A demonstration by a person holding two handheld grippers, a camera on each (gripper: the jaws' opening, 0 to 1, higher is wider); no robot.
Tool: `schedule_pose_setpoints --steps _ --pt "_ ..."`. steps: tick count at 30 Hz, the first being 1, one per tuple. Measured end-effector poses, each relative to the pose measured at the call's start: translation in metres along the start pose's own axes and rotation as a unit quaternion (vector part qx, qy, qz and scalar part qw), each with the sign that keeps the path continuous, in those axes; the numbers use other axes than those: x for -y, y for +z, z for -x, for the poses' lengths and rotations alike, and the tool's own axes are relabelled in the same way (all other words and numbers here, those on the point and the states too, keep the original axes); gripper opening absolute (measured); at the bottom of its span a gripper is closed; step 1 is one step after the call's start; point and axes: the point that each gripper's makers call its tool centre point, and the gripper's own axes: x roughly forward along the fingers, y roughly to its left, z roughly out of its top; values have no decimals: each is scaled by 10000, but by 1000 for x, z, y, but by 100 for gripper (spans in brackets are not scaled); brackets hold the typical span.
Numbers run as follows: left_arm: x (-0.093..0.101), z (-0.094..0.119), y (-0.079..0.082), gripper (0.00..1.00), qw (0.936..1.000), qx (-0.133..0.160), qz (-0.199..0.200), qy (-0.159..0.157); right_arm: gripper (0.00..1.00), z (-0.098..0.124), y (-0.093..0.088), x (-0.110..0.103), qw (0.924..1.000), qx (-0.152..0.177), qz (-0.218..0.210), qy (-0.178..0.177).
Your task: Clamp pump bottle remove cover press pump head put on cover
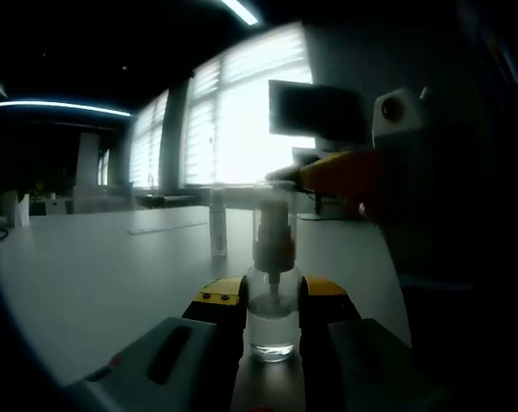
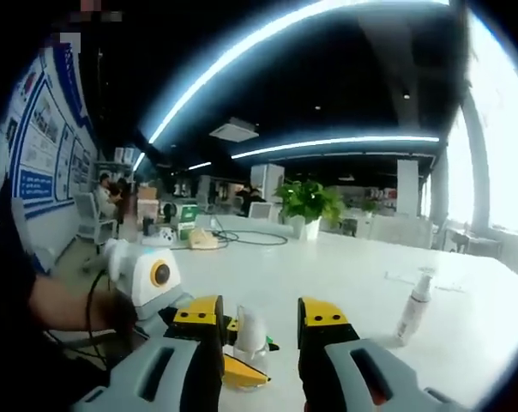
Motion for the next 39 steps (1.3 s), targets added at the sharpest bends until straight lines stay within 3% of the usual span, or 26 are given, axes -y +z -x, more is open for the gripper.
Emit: schedule_pose_setpoints --steps 16,31,39 --pt "-5 0 -1 15 10000 -17 19 91 28 35 0 47 9982 289 -31 -526" --pt "-7 -1 -1 15 9998 -25 10 174 27 67 -31 89 9942 363 -143 -1006" --pt "-8 0 -1 15 9998 -28 7 207 27 67 -40 89 9940 551 -56 -941"
